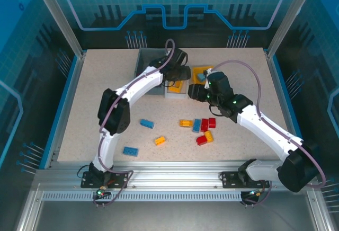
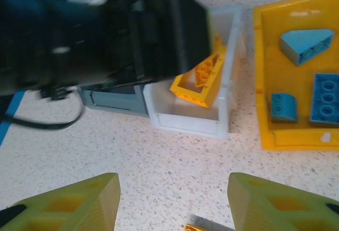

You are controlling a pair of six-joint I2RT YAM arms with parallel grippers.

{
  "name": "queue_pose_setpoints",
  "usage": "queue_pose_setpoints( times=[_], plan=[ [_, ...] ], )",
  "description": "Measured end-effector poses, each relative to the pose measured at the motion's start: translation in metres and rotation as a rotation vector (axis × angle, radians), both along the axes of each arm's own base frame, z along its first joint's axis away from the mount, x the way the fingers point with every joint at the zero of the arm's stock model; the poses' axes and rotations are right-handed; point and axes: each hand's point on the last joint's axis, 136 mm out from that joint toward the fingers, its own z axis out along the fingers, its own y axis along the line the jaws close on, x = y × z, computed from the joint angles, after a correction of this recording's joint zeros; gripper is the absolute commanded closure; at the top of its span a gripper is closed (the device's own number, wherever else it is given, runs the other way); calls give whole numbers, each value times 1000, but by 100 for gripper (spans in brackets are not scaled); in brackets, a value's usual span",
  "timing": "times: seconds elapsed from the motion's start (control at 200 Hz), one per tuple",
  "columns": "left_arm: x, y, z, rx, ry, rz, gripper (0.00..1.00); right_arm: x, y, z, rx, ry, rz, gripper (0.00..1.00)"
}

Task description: Sort the legos into containers by color

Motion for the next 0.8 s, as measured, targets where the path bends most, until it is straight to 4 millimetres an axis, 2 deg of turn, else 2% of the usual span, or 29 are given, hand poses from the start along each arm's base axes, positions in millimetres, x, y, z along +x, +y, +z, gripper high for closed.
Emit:
queue_pose_setpoints(
  times=[0.11, 0.245, 0.3, 0.42, 0.49, 0.69, 0.8],
  plan=[
    [23, 4, -7, 16, -9, 4, 53, 2, 7, 7, 22, -9, 22, 42],
    [39, 16, -19, 38, -3, 15, 52, 1, 10, 9, 36, -9, 40, 42],
    [41, 21, -24, 52, 5, 13, 50, 1, 11, 9, 38, -7, 44, 42],
    [43, 23, -30, 62, 13, 10, 34, 0, 12, 9, 40, -6, 49, 41],
    [42, 23, -30, 65, 16, 6, 30, 0, 12, 8, 41, -4, 52, 40],
    [41, 22, -26, 64, 15, -5, 26, -4, 12, 7, 33, 0, 64, 39],
    [36, 24, -14, 58, 8, -7, 26, -11, 12, 3, 14, 7, 77, 39]
  ],
)
